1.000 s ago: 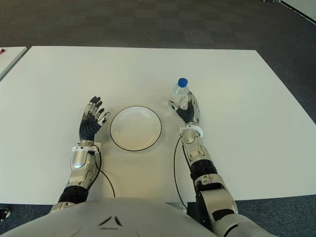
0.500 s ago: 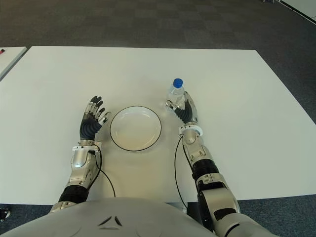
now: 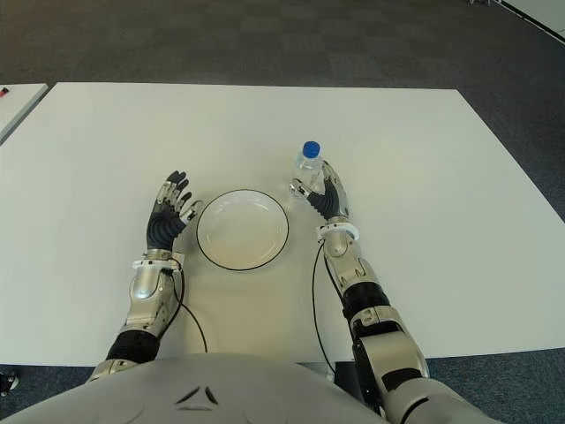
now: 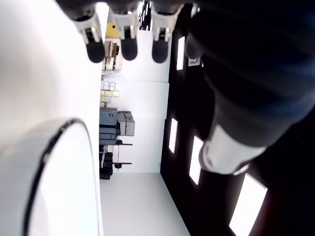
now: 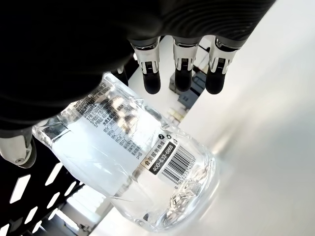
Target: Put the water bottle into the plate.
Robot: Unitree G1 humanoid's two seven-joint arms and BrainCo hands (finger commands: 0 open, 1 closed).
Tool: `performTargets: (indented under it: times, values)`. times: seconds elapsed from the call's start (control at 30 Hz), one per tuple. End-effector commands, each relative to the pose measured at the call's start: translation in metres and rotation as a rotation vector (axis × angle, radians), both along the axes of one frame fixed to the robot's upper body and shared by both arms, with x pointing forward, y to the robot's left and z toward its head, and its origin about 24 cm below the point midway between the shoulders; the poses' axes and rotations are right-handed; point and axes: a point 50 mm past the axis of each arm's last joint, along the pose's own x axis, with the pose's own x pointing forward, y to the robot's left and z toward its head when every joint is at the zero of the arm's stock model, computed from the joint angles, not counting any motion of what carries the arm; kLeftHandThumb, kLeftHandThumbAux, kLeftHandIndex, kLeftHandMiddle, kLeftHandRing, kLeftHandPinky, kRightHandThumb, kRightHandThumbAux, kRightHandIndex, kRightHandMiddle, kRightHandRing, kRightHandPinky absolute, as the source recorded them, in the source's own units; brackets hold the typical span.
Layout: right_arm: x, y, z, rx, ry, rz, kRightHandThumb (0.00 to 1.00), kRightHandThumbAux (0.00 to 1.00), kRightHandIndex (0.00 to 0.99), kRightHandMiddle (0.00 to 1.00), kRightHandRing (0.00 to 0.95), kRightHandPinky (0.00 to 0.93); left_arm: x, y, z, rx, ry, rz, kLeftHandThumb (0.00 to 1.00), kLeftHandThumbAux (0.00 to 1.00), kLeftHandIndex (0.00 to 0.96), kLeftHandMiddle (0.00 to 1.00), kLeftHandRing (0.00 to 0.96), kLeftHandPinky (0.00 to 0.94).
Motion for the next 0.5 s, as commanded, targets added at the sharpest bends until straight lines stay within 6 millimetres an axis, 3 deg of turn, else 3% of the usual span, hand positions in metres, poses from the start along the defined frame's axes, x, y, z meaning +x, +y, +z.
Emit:
performTargets:
  times: [0.03,0.5]
  values:
    - [0.0027,0.0016,0.0011,-0.001,0.001,0.021,0.397,0.367,0.000,0.000,0.000,0.092,0.0011,0.0004,-0.0010,0.011,0.005,-0.015,0.271,0.780,0.066,0.087,0.076,0.105]
    - [0.0056,0.0028,0.0001,0.002,0.016,0.014,0.412,0.383,0.000,0.000,0.001,0.113,0.0010,-0.0004,-0.0006,-0.014,-0.001,-0.009,0.308,0.780,0.080,0.104,0.086,0.117]
